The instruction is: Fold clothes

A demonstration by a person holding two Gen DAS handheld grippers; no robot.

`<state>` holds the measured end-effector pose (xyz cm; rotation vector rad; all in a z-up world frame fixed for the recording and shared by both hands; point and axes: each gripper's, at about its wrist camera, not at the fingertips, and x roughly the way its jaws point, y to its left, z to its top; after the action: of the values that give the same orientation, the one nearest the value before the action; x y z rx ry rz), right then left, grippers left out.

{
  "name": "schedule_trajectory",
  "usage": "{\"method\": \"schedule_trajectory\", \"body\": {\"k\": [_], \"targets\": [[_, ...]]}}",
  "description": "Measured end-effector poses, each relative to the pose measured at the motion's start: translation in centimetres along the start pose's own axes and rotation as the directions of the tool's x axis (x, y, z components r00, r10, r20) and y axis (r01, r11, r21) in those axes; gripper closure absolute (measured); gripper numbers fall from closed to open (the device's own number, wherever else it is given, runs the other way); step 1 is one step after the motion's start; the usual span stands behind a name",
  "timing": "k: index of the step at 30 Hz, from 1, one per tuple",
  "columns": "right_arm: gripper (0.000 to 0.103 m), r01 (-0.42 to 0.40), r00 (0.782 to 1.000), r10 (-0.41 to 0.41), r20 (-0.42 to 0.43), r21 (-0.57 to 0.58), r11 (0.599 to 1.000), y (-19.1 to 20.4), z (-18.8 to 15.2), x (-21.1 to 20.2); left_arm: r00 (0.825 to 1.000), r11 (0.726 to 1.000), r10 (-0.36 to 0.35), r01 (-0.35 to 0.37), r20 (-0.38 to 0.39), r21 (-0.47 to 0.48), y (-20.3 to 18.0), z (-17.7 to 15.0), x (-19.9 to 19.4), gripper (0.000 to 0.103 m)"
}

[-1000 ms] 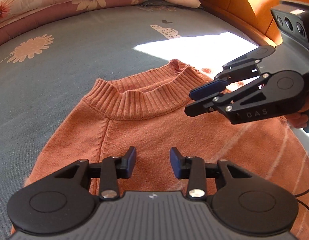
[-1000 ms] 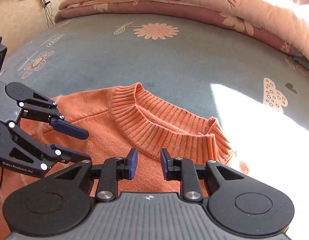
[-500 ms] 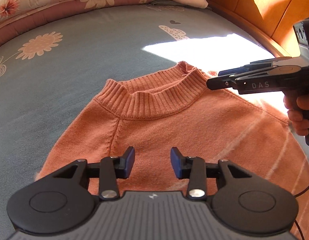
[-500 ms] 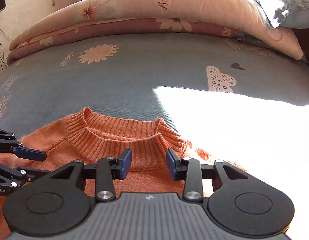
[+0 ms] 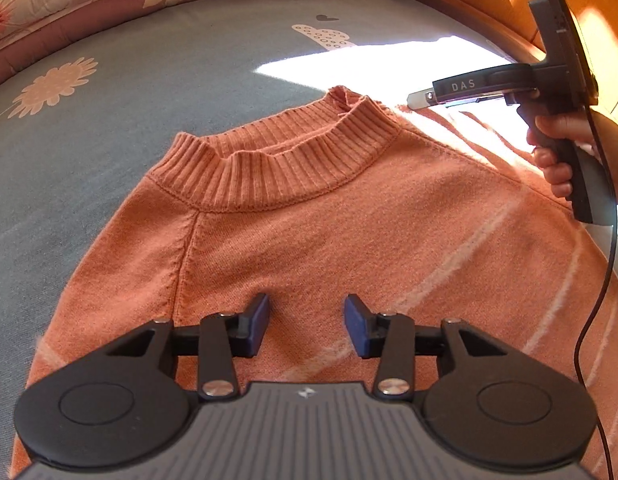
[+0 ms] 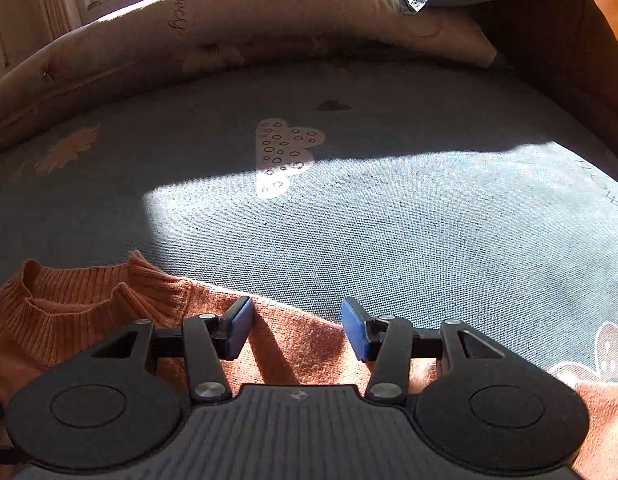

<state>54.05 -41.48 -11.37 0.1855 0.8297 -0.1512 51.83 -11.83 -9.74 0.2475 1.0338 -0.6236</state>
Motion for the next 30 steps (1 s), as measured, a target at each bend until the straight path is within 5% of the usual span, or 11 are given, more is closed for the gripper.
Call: {"method": "schedule_trajectory", "body": {"k": [6, 15, 19, 21, 27, 30], "targets": [[0.038, -0.032, 0.999, 0.03, 0.028, 0.073, 0.997, -1.9, 0.4, -5.4, 1.0, 1.0, 0.017, -0.016, 0.023, -0.024, -0.7, 0.2, -2.2, 0.06], [0.038, -0.228, 0.968, 0.248, -0.047, 0.251, 0.941, -0.3, -10.0, -12.1, 1.0, 1.0, 0.002, -0.002, -0.004, 0.018, -6.2, -4.9, -4.0, 0.059], [0.038, -0.176, 0.973, 0.205, -0.103, 0.24, 0.955, 0.0, -14.2, -13.1, 0.999, 1.0, 0.015, -0.016, -0.052, -0.003, -7.4, -7.5, -3.7, 0.058], [0.039, -0.142, 0.98, 0.169, -0.101, 0.232, 0.962, -1.1, -15.7, -14.6, 0.997, 0.999, 0.031, -0.034, -0.072, -0.037, -7.4, -8.7, -4.2, 0.049], [0.038, -0.006, 0.984, 0.047, -0.17, 0.236, 0.972, -4.2, -17.0, -17.9, 0.988, 0.995, 0.076, -0.083, -0.136, -0.049, -8.3, -10.1, -6.2, 0.048], [0.035, -0.043, 0.989, 0.072, -0.129, 0.213, 0.976, -3.7, -16.2, -18.5, 0.991, 0.996, 0.075, -0.08, -0.112, -0.039, -9.1, -9.2, -6.5, 0.047]]}}
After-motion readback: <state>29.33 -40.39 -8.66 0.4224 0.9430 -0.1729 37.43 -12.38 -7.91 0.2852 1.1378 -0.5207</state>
